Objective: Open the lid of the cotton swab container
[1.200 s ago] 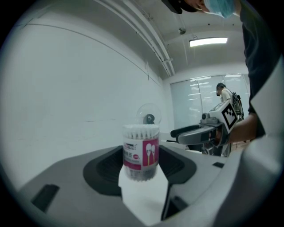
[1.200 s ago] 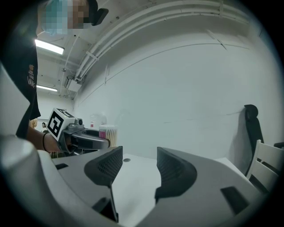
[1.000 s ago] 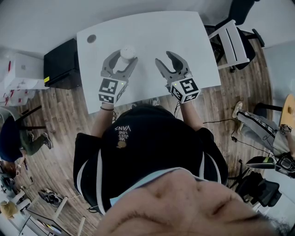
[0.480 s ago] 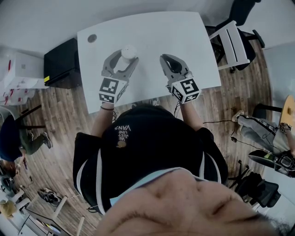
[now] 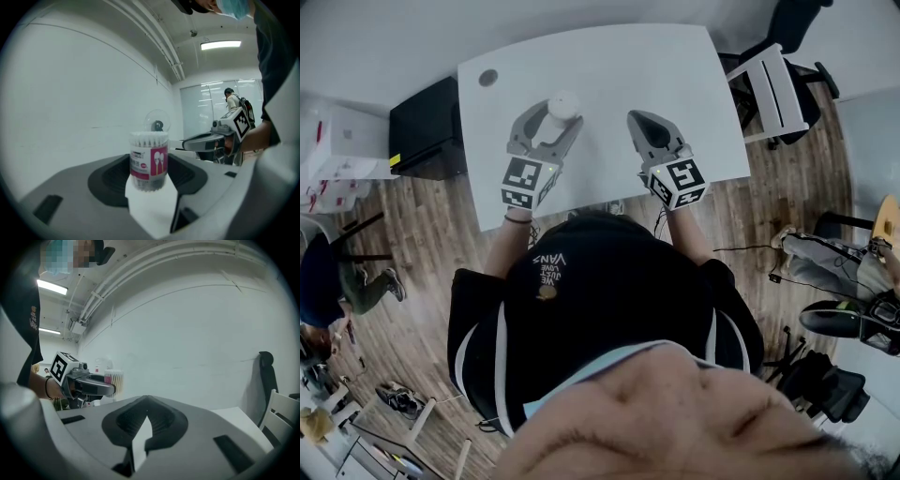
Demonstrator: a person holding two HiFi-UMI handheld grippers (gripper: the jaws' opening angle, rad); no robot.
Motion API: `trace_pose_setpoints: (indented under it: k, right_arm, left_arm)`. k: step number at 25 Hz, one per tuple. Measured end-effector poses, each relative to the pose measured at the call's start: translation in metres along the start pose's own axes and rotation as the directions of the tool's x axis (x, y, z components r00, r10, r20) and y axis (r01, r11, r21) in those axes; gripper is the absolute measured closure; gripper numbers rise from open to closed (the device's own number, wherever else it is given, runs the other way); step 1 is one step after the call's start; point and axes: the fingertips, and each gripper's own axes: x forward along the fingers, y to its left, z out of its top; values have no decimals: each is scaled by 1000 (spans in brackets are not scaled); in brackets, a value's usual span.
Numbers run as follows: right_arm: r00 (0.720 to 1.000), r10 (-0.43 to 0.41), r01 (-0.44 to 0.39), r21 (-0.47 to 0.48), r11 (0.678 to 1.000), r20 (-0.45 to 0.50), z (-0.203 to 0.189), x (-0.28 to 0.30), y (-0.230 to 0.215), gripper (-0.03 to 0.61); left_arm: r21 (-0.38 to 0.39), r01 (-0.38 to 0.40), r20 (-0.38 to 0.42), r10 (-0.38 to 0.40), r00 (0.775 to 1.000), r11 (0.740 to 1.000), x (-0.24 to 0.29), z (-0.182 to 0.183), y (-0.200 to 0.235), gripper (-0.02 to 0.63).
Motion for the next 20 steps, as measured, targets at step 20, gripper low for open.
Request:
trace_pose_setpoints:
  k: [20]
  right_arm:
    - [1000, -6, 6, 4, 1000, -9, -2, 6, -6, 566]
  left_arm:
    - [-8, 5, -8, -5, 1000, 1000, 7, -3, 3, 357]
